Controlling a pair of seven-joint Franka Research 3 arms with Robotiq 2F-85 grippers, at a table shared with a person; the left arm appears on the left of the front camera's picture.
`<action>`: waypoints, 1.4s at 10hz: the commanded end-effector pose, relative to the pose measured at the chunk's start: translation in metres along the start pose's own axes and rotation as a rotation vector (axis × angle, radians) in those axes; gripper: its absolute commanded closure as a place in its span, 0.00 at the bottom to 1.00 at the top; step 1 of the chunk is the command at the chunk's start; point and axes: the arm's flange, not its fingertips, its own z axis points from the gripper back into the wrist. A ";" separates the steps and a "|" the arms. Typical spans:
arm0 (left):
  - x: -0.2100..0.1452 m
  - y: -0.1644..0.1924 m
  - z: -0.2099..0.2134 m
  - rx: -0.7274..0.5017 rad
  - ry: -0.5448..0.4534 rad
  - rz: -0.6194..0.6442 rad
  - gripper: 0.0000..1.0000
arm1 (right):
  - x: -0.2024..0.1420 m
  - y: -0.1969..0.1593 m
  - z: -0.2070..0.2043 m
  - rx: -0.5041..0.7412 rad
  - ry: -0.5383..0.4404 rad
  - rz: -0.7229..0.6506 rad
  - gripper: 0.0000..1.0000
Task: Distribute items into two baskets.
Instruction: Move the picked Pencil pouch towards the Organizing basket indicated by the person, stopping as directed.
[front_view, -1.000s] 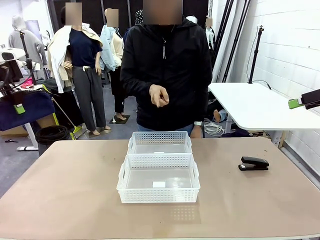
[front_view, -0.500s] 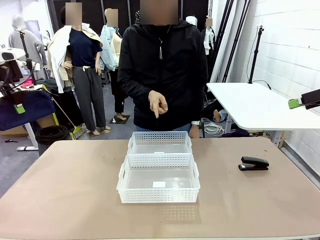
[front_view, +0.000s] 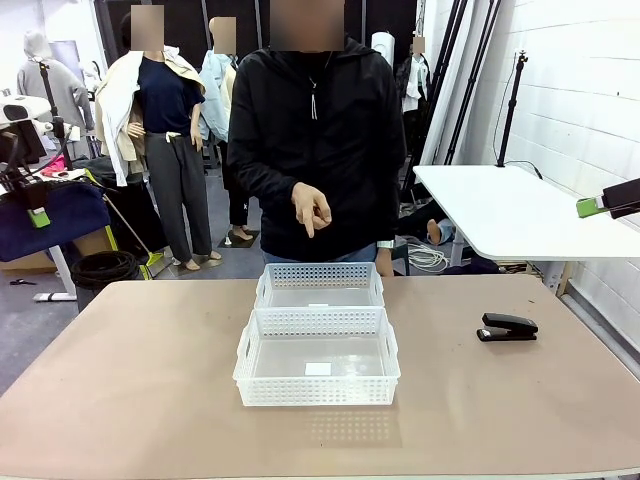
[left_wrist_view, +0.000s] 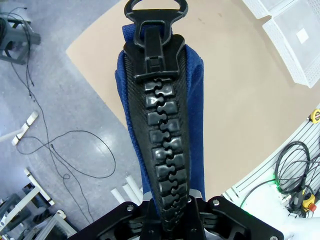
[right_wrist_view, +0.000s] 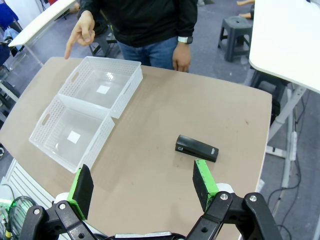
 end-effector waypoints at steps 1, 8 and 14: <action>0.001 0.001 0.002 0.012 -0.012 0.010 1.00 | 0.000 0.000 -0.002 0.010 0.000 -0.002 0.00; 0.057 0.007 -0.009 -0.059 0.028 -0.149 1.00 | 0.000 0.000 -0.002 0.010 0.000 -0.002 0.00; 0.131 0.002 -0.032 -0.120 0.075 -0.404 1.00 | 0.000 0.000 -0.002 0.010 0.000 -0.002 0.00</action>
